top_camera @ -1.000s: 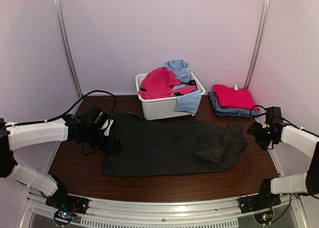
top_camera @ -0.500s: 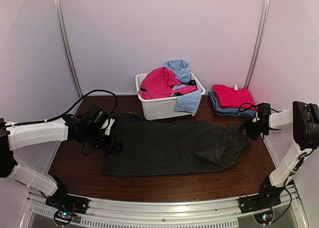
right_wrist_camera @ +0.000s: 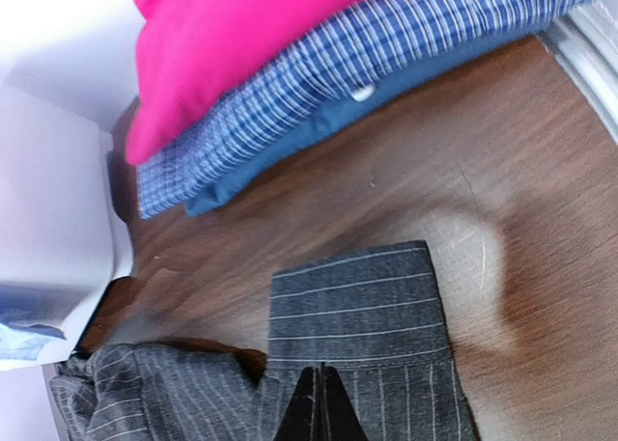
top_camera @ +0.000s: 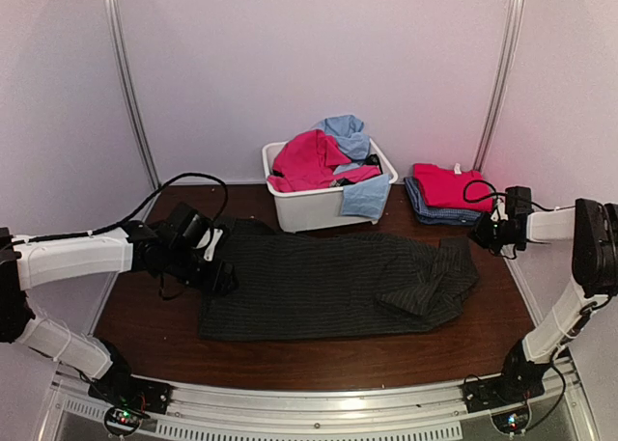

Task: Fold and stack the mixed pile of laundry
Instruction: Adjust the 1/3-folded shirt at the center of the board.

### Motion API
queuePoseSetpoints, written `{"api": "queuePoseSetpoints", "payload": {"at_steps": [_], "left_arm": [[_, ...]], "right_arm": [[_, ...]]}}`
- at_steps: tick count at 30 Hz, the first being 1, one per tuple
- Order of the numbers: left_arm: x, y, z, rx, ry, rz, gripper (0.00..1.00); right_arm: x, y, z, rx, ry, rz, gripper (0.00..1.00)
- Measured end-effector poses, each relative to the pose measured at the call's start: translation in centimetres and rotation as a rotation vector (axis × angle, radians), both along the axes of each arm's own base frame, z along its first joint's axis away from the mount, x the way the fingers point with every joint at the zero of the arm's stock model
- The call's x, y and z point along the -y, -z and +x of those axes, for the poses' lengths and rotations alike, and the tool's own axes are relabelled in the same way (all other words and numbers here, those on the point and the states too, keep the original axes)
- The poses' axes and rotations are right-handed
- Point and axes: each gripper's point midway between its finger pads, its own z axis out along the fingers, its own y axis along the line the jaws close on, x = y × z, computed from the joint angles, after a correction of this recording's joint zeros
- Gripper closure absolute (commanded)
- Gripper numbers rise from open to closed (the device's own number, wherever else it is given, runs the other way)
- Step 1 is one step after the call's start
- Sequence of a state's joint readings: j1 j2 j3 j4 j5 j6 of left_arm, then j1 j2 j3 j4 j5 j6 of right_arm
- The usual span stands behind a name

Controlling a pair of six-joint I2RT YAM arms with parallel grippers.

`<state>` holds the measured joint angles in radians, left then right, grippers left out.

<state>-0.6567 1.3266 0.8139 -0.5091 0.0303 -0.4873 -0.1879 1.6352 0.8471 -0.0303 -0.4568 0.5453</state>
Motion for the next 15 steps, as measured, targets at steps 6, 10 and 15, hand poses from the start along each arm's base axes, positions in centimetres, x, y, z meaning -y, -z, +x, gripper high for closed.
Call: {"api": "queuePoseSetpoints", "payload": {"at_steps": [6, 10, 15], "left_arm": [[0.2, -0.3, 0.3, 0.009, 0.005, -0.002, 0.29], [0.4, -0.7, 0.5, 0.018, 0.008, -0.012, 0.29], [0.5, -0.8, 0.6, 0.021, 0.010, -0.015, 0.29]], "right_arm": [[0.7, -4.7, 1.5, 0.094, -0.015, -0.069, 0.50], [1.3, -2.9, 2.4, 0.044, -0.026, -0.107, 0.41], [1.5, 2.6, 1.4, -0.113, -0.044, -0.113, 0.40]]}}
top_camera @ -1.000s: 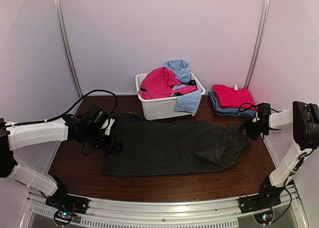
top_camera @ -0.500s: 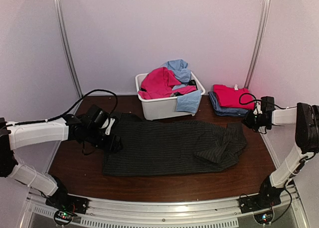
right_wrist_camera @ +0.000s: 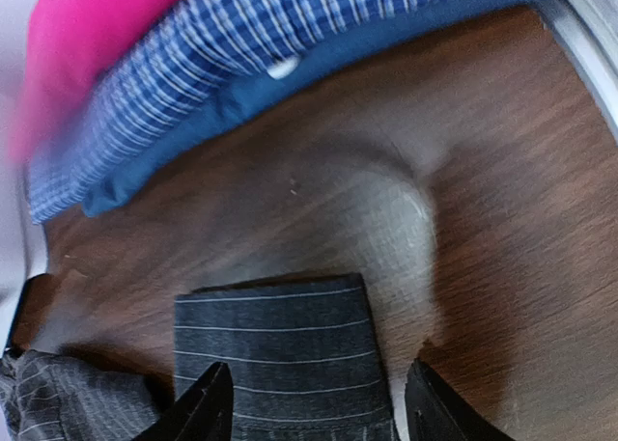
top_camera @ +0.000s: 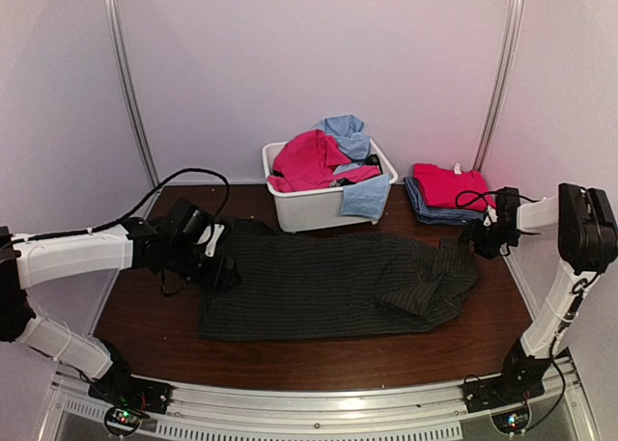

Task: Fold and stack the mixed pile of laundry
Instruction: Adjust the 1/3-folded shirt at the center of the board.

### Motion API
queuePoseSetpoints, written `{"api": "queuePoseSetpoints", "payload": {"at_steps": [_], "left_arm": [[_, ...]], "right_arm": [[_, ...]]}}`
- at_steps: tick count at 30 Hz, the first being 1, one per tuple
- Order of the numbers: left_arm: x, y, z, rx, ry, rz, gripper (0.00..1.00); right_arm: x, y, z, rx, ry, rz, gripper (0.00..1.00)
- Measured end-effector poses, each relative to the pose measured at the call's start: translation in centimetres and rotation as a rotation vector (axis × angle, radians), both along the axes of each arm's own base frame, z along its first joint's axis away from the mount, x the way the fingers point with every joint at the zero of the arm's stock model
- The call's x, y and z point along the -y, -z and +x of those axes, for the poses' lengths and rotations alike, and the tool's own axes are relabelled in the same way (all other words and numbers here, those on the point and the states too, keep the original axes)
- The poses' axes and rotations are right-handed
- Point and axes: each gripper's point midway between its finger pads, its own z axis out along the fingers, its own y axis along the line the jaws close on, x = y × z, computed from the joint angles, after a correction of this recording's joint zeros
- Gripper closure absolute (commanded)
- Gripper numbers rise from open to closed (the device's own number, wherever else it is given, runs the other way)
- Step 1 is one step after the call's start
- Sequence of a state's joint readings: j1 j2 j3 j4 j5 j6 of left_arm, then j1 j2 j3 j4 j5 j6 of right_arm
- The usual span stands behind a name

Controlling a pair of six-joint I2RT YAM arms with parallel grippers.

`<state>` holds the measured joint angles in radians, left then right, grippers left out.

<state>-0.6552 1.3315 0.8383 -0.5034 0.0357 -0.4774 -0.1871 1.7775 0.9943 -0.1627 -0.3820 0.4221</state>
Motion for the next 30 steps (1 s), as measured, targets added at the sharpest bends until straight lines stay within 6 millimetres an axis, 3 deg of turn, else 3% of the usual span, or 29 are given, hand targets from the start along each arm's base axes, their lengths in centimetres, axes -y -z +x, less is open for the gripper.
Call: {"api": "queuePoseSetpoints", "payload": {"at_steps": [2, 4, 11, 15, 17, 20, 24, 27, 30], "left_arm": [[0.1, 0.0, 0.1, -0.001, 0.001, -0.002, 0.29], [0.1, 0.2, 0.0, -0.006, 0.003, 0.000, 0.29], [0.1, 0.7, 0.1, -0.017, 0.003, 0.007, 0.28], [-0.1, 0.6, 0.4, -0.013, -0.001, 0.009, 0.28], [-0.2, 0.6, 0.4, -0.013, -0.003, 0.009, 0.28], [-0.2, 0.5, 0.6, -0.009, -0.005, 0.010, 0.27], [-0.4, 0.2, 0.9, 0.003, -0.010, 0.010, 0.23], [-0.6, -0.6, 1.4, 0.028, -0.011, 0.001, 0.17], [-0.7, -2.3, 1.7, 0.085, -0.003, -0.021, 0.16]], "right_arm": [[-0.2, 1.5, -0.3, -0.042, -0.012, -0.004, 0.42], [-0.2, 1.1, 0.6, -0.033, -0.016, -0.017, 0.47], [-1.8, 2.1, 2.5, -0.045, -0.070, -0.048, 1.00], [-2.4, 2.0, 2.0, -0.069, -0.087, -0.050, 1.00], [-2.5, 1.0, 1.7, -0.063, -0.091, -0.053, 1.00], [-2.5, -3.4, 1.6, 0.014, -0.092, -0.065, 1.00], [-3.3, -13.4, 1.9, 0.238, -0.115, -0.072, 1.00], [-6.1, -21.9, 1.4, 0.440, -0.195, -0.062, 1.00], [-11.2, -26.9, -0.4, 0.574, -0.339, -0.026, 1.00]]}}
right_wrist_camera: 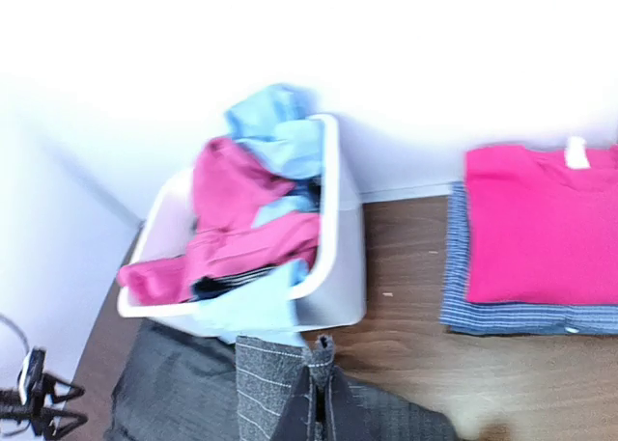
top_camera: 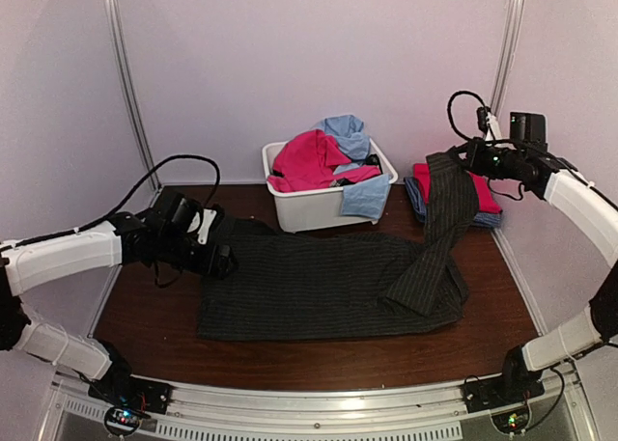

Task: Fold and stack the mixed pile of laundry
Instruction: Adjust the 1/3-folded shirt at the center of the board.

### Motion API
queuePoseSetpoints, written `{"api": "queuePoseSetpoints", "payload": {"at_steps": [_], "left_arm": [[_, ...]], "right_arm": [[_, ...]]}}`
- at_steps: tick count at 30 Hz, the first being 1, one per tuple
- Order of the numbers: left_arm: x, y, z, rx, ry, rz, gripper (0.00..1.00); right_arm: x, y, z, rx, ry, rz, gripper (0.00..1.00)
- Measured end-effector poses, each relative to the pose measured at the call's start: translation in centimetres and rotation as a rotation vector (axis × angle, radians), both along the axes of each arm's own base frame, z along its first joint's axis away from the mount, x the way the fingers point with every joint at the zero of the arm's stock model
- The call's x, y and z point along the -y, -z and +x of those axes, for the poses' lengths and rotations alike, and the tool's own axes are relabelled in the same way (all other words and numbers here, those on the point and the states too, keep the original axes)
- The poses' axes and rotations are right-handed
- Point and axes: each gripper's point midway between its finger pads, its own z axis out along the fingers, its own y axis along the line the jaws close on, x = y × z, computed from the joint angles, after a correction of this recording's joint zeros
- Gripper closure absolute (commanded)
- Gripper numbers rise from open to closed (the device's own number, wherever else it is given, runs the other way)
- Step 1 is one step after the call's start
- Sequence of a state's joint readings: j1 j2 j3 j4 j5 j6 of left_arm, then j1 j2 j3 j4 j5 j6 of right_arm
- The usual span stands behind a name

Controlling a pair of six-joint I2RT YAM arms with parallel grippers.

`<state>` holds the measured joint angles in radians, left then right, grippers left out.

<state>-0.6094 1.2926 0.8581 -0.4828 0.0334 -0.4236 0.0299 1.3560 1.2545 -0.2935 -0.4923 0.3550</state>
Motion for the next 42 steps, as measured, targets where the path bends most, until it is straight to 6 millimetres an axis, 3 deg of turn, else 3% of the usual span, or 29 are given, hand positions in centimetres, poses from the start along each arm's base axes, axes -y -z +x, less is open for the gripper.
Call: {"api": "queuePoseSetpoints", "payload": {"at_steps": [2, 8, 13, 16, 20, 22, 25, 31, 34, 37, 42], "left_arm": [[0.2, -1.9, 0.2, 0.062, 0.012, -0.033, 0.15], [0.3, -8.6, 0.4, 0.270, 0.029, -0.152, 0.02], [-0.3, -14.2, -0.2, 0.428, 0.028, -0.262, 0.02], [-0.5, -15.0, -0.1, 0.453, 0.027, -0.273, 0.02], [-1.3, -15.1, 0.5, 0.453, -0.012, -0.275, 0.03], [-2.2, -15.0, 1.1, 0.447, -0.056, -0.277, 0.03], [-3.7, -14.2, 2.3, 0.419, -0.133, -0.270, 0.03], [-4.6, -12.1, 3.4, 0.356, -0.193, -0.244, 0.04], [-4.6, -11.4, 3.7, 0.338, -0.197, -0.234, 0.04], [-5.1, -10.6, 4.2, 0.312, -0.217, -0.235, 0.05], [-5.6, -9.8, 4.8, 0.283, -0.241, -0.242, 0.06]], "right_arm": [[-4.3, -1.9, -1.8, 0.053, -0.134, 0.011, 1.00], [-15.7, -3.7, -6.4, 0.100, -0.470, 0.045, 1.00], [-25.7, -5.2, -8.2, 0.151, -0.723, 0.044, 1.00], [-31.0, -4.5, -8.4, 0.167, -0.829, 0.017, 1.00], [-36.6, -1.9, -7.8, 0.158, -0.918, -0.028, 1.00], [-38.2, -0.7, -7.4, 0.151, -0.936, -0.048, 1.00], [-39.7, 1.0, -5.2, 0.157, -0.907, -0.100, 1.00], [-38.9, 4.7, -0.1, 0.151, -0.742, -0.275, 1.00], [-38.6, 4.5, 0.7, 0.158, -0.716, -0.290, 1.00], [-39.4, 2.4, 1.6, 0.209, -0.702, -0.261, 1.00], [-40.2, 1.2, 1.5, 0.248, -0.686, -0.228, 1.00]]}}
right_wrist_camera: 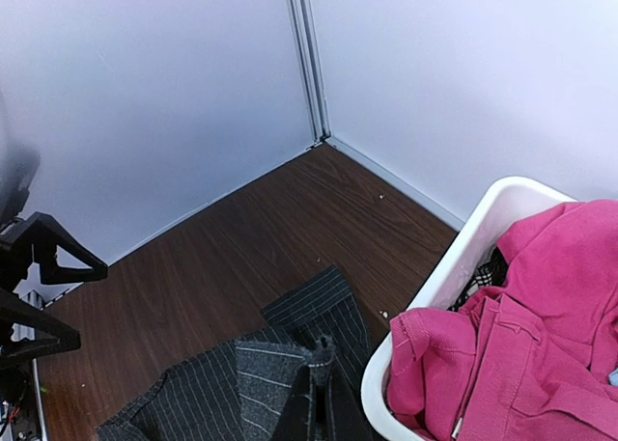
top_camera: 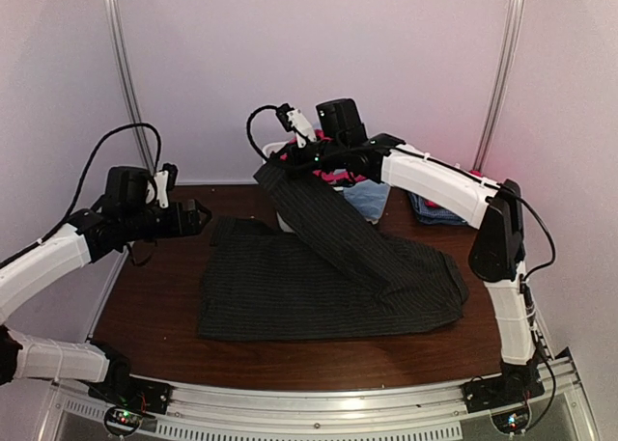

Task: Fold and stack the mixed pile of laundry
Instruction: Adjust the 1/3-folded shirt at the center of the board.

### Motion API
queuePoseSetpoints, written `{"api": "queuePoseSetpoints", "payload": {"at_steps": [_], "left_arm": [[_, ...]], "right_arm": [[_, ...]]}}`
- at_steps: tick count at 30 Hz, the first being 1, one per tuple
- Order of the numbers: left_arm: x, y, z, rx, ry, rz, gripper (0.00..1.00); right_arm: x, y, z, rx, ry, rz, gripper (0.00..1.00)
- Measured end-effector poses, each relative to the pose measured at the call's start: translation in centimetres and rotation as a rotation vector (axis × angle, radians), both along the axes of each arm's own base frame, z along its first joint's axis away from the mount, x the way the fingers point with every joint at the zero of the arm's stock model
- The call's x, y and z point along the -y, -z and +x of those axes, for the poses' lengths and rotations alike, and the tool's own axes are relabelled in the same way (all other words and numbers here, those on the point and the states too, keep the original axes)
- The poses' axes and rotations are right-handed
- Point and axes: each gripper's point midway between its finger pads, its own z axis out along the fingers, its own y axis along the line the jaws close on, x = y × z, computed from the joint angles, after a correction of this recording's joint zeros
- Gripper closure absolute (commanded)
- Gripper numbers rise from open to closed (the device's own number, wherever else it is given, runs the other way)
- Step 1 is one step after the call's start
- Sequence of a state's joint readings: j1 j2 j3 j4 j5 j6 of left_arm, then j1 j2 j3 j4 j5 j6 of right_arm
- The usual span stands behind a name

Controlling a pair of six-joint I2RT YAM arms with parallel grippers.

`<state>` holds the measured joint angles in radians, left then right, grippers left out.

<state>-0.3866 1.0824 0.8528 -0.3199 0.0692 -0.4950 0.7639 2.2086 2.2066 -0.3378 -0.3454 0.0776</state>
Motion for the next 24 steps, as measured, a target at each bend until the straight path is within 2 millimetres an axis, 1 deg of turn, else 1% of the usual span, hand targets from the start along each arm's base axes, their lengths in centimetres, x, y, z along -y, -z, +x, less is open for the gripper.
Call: {"api": "queuePoseSetpoints", "payload": {"at_steps": [2, 5, 10, 12, 15, 21, 24], "left_arm": [[0.1, 0.1, 0.0, -0.002, 0.005, -0.004, 0.05], [0.3, 0.3, 0.1, -0.007, 0.014, -0.008, 0.06], [0.1, 1.6, 0.6, -0.045, 0.002, 0.005, 0.06], [-0.4, 2.1, 0.9, -0.063, -0.014, 0.007, 0.06], [-1.0, 2.2, 1.2, -0.068, -0.038, 0.003, 0.06], [-1.6, 2.0, 1.3, -0.062, -0.054, 0.001, 0.06], [-1.8, 2.0, 1.4, -0.063, -0.057, 0.000, 0.11]], "right_arm": [[0.2, -0.1, 0.3, 0.017, 0.026, 0.004, 1.00], [1.1, -0.1, 1.0, 0.044, 0.090, -0.010, 1.00], [3.5, -1.3, 3.0, 0.136, 0.255, -0.057, 1.00], [4.7, -1.4, 3.6, 0.175, 0.319, -0.089, 1.00], [6.2, -1.1, 4.2, 0.225, 0.386, -0.148, 1.00], [7.4, -2.1, 5.0, 0.314, 0.464, -0.206, 1.00], [7.8, -2.8, 5.2, 0.345, 0.485, -0.223, 1.00]]}}
